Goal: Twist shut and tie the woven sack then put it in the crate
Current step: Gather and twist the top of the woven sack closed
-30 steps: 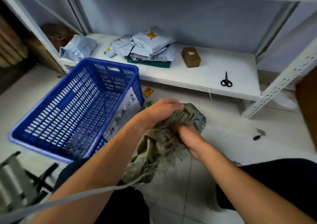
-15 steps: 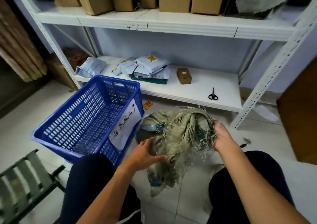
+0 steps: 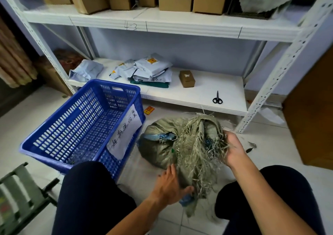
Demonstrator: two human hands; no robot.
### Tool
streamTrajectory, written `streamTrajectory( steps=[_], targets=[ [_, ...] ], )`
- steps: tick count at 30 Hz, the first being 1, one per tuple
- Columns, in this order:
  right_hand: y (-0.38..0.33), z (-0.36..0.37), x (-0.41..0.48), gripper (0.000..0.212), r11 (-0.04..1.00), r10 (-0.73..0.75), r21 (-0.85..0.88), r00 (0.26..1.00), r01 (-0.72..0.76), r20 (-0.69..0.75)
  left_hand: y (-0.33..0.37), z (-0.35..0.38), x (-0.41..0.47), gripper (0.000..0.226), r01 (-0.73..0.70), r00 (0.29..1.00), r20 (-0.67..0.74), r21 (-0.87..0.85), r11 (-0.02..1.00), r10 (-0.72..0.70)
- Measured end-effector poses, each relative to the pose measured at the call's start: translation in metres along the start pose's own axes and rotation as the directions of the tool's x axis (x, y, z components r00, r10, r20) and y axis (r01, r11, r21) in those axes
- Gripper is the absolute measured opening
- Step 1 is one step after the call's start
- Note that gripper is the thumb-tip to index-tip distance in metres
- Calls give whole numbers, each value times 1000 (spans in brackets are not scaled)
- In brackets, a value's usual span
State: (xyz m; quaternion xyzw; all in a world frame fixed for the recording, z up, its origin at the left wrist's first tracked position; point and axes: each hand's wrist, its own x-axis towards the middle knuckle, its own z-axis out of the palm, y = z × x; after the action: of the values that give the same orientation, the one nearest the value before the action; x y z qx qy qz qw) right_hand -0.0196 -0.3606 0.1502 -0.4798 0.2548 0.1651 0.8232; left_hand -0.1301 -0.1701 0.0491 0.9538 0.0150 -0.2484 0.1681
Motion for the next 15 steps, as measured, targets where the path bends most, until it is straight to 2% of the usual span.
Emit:
streamTrajectory(
  steps=[5,11,13,15],
  targets=[
    [5,8,-2,34,995,31,-96,999,-29,19,-9,1,8,117,26,998,-52,12,1000,-26],
    [5,7,-10,27,994,26,-109,997,-19,66,-9,-3,2,45,2,990,-143,-9,1000,-3],
    [2,9,-16,28,993,10,-118,994,3,112,-14,-10,4,30,26,990,-139,-42,999,-31],
    [2,8,-17,32,989,16,-148,995,-2,96,-25,-21,8,23,111,981,-143,-140,984,-131]
  ],
)
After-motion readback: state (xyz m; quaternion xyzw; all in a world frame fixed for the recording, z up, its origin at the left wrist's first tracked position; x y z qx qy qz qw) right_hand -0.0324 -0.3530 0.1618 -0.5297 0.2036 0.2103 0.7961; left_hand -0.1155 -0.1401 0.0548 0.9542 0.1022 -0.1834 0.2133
